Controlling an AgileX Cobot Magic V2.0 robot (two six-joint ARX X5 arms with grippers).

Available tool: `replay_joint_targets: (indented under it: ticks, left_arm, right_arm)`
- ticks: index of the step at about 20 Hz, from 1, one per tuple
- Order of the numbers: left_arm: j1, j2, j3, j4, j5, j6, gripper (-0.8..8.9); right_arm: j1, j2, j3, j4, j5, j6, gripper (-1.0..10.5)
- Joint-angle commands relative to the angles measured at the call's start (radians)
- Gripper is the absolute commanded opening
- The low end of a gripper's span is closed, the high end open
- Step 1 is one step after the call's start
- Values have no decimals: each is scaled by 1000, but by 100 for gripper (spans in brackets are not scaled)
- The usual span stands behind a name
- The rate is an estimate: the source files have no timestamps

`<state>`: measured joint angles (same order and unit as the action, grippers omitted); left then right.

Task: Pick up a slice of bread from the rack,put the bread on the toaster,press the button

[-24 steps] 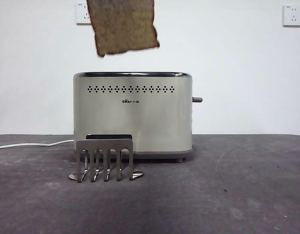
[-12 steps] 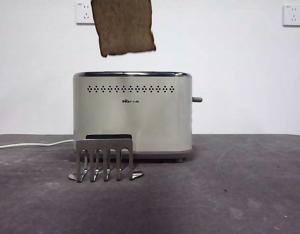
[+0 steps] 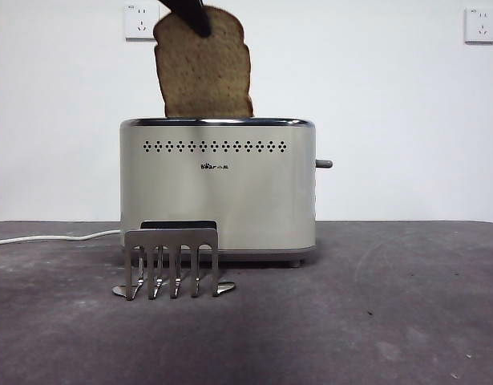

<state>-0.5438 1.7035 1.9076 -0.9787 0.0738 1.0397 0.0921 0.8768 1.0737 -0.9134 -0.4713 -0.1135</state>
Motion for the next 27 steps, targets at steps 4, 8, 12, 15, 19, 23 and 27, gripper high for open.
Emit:
replay_joint_targets:
  ticks: [4, 8, 12, 15, 19, 23, 27]
  left_arm:
    - [11, 51, -2, 9, 13, 10, -10]
    - [39, 107, -2, 34, 63, -2, -9]
    - [53, 145, -2, 95, 63, -101, 46]
    - [53, 146, -2, 130, 60, -155, 276]
    - [53, 145, -2, 138, 58, -227, 292]
    - [53, 122, -2, 146, 58, -293, 292]
    - [52, 36, -1, 142, 58, -429, 292]
  right_arm:
    - [2, 0, 1, 3, -1, -12, -12]
    - [2, 2, 1, 4, -1, -12, -12]
    - [2, 15, 1, 6, -1, -17, -12]
    - [2, 35, 1, 26, -1, -17, -12]
    - [2, 85, 1, 92, -2, -15, -12]
    - [2, 163, 1, 188, -3, 1, -12]
    - [2, 265, 1, 377, -96, 98, -12]
